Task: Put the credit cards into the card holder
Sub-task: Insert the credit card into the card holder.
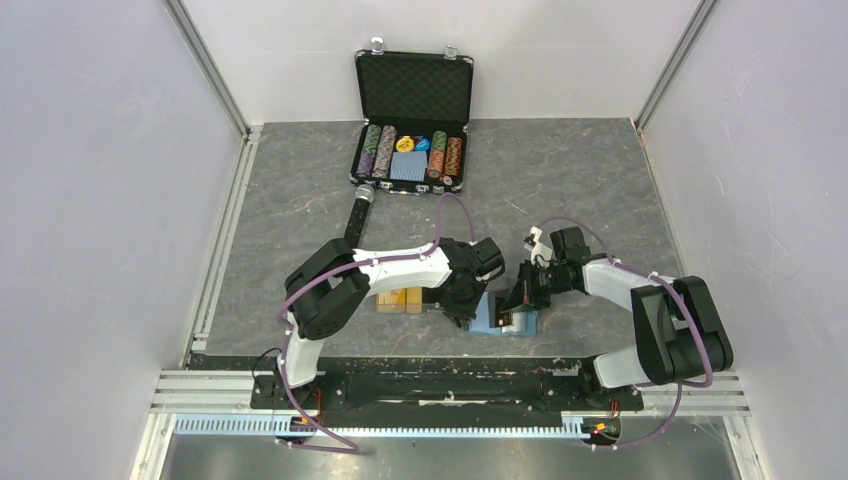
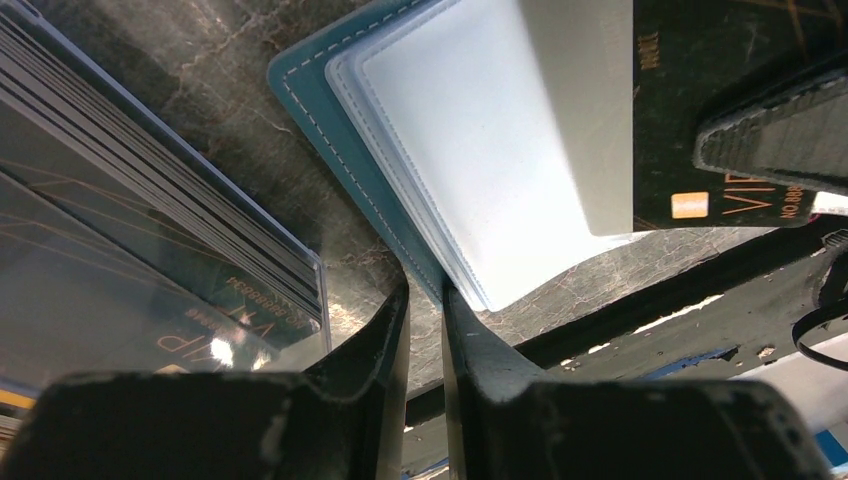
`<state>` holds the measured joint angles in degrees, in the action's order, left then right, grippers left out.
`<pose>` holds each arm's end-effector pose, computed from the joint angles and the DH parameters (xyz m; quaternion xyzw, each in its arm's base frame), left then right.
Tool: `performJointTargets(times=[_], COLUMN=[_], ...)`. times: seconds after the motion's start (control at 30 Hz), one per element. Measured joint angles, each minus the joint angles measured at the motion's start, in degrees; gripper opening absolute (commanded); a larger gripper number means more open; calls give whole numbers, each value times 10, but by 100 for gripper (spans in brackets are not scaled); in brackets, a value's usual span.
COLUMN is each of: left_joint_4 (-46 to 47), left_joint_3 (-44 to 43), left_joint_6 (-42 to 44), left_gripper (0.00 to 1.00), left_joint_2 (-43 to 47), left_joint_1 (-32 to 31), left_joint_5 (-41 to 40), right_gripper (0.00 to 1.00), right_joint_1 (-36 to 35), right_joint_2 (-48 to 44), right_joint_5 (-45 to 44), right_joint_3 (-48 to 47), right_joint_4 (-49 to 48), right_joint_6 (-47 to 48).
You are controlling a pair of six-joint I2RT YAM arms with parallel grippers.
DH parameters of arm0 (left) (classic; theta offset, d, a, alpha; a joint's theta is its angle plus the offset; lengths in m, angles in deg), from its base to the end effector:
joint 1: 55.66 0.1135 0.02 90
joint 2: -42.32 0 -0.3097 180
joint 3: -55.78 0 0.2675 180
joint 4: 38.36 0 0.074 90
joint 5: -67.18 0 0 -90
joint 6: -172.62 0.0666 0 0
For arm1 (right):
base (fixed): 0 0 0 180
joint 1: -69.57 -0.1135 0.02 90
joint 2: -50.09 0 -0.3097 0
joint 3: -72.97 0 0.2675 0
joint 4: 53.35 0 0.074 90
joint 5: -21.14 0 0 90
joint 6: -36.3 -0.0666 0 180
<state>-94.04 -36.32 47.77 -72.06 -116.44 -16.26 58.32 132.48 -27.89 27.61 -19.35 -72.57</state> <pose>0.2006 -0.3743 0.1571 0.2286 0.9662 -0.1158 0.0281 0.2199 0.0883 0.1418 0.0039 0.9257 0.3734 0.0594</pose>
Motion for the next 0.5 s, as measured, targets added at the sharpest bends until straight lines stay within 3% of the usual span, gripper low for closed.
performJointTargets(times=[0.17, 0.5], left_joint_4=[0, -5], left_joint_3=[0, -5], left_joint_6=[0, 0], left_gripper=[22, 21], left_joint_2=[0, -3], left_joint_1=[-1, -2], left_joint_5=[-1, -2], right_gripper=[2, 19], right_joint_1=[2, -9], right_joint_2=[-23, -33], right_joint_5=[19, 22], right_joint_3=[63, 97], right_joint_4=[-76, -144], right_joint_6=[-43, -84])
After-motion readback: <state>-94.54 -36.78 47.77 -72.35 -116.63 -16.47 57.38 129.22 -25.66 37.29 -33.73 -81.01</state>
